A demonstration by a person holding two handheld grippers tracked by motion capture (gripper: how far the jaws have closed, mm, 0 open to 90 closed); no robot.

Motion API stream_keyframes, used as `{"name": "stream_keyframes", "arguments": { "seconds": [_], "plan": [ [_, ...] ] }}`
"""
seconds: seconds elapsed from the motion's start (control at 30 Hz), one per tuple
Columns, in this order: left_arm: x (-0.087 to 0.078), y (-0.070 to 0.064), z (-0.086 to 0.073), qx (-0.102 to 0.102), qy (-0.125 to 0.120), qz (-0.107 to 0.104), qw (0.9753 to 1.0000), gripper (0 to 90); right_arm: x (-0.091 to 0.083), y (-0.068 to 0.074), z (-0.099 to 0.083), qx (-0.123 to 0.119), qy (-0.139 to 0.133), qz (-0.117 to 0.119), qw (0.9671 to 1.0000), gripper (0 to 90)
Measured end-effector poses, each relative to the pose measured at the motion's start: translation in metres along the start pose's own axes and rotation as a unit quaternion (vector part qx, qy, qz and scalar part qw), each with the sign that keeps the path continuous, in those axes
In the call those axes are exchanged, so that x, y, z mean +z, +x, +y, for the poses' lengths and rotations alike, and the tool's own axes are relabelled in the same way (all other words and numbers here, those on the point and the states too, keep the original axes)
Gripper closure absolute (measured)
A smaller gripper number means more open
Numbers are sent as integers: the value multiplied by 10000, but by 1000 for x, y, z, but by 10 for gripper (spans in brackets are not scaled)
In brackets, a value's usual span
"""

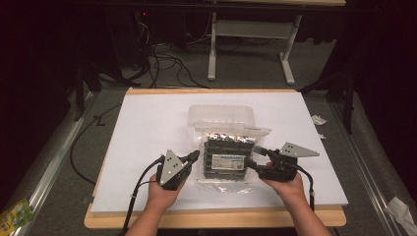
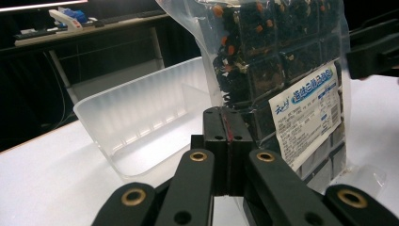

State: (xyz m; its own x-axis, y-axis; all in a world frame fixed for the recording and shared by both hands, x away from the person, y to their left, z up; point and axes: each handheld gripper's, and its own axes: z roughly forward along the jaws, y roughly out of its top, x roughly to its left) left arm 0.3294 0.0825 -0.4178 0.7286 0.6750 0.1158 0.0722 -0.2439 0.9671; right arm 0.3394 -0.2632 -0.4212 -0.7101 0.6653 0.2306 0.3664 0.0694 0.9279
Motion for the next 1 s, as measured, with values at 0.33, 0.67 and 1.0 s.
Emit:
{"name": "stream_keyframes", "arguments": {
  "seconds": [0.33, 0.67, 1.0],
  "plan": [
    [0, 3, 0, -113, 68, 5, 9999, 900, 19, 4, 4, -234, 145, 468, 9985, 569],
    [5, 11, -2, -573, 174, 88, 9982, 900, 11, 10, 7, -173, 86, 1289, 9915, 757],
    [1, 25, -9, -953, 664, 124, 9932, 631, 3, 23, 11, -293, -4, 1189, 9925, 761]
  ]
}}
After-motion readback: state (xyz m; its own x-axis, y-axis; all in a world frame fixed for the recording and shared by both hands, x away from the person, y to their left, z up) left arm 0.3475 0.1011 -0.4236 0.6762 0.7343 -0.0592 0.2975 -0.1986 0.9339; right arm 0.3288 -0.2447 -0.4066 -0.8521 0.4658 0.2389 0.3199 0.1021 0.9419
